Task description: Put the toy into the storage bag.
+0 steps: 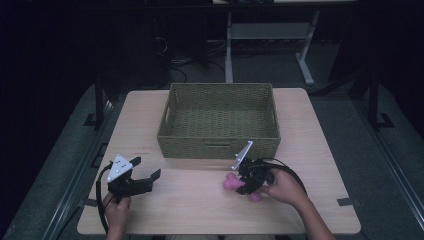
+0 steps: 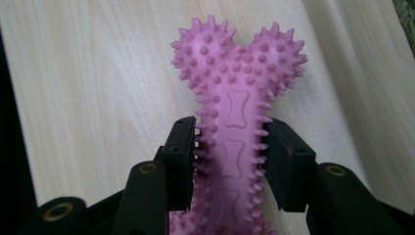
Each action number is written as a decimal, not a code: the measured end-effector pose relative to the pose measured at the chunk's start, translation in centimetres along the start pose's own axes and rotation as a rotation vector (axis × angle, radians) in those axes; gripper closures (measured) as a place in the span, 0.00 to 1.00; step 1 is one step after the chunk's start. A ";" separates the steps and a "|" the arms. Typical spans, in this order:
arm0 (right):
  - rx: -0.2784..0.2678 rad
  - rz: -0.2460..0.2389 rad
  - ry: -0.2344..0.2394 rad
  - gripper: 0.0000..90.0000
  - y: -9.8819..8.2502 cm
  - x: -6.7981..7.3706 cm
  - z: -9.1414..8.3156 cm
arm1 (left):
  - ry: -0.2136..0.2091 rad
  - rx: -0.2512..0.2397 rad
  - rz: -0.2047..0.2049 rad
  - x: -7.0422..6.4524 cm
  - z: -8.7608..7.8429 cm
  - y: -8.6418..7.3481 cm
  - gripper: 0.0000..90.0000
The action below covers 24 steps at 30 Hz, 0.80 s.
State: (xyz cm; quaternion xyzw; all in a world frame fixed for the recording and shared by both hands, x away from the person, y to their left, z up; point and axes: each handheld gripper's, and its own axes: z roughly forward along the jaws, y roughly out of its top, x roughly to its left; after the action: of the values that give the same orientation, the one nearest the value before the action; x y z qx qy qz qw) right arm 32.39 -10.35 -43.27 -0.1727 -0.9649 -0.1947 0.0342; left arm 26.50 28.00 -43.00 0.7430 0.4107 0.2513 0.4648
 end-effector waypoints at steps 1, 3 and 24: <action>0.006 -0.010 0.000 0.64 0.1 0.0 -0.1 | 0.000 0.000 0.002 0.0 0.0 0.0 0.15; 0.001 -0.023 0.001 0.64 0.4 0.0 -0.6 | 0.002 0.001 0.004 0.0 0.0 0.0 0.15; -0.066 -0.095 0.057 0.64 3.2 -1.6 -5.4 | 0.001 -0.001 0.003 -0.1 0.1 0.0 0.15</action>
State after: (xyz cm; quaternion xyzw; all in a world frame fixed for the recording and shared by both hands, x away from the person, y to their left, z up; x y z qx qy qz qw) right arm 35.04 -10.20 -37.30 -0.1221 -0.9638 -0.2325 0.0468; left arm 26.50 27.83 -43.01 0.7432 0.4098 0.2527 0.4646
